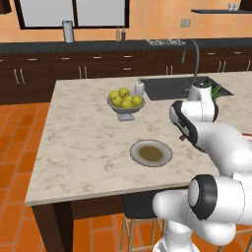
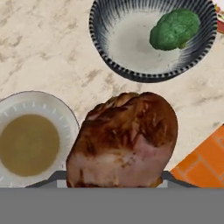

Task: Pick the chicken drumstick and broccoli from their plates and place them in the bowl. Then put the bowl in the fridge.

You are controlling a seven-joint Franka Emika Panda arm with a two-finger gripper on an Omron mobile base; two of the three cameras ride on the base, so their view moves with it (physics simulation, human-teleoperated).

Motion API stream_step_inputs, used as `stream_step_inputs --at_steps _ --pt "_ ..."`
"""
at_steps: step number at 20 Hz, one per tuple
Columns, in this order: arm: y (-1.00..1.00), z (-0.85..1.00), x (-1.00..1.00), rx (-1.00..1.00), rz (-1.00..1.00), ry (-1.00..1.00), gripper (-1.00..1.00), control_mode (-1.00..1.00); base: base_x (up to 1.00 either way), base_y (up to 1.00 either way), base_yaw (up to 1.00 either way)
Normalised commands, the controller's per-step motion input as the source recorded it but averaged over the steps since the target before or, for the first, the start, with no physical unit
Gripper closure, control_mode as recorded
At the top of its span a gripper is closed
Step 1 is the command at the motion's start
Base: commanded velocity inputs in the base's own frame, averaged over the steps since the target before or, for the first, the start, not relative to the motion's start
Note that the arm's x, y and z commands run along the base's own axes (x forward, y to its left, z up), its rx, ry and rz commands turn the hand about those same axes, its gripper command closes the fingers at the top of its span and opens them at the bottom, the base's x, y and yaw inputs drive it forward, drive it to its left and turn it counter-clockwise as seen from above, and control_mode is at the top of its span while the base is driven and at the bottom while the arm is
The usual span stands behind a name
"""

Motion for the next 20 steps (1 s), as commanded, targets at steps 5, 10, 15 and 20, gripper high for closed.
stream_step_inputs --at_steps 5,10,15,20 --pt "-0.88 0.22 0.01 0.0 -0.12 0.04 1.0 -1.0 0.0 0.0 0.0" --pt "-0.89 -0.05 0.01 0.1 0.0 0.02 1.0 -1.0 0.0 0.0 0.0" --pt "-0.63 -0.29 0.34 0.09 0.02 0.01 1.0 -1.0 0.0 0.0 0.0" --pt "-0.46 -0.36 0.57 0.07 0.07 0.02 1.0 -1.0 0.0 0.0 0.0"
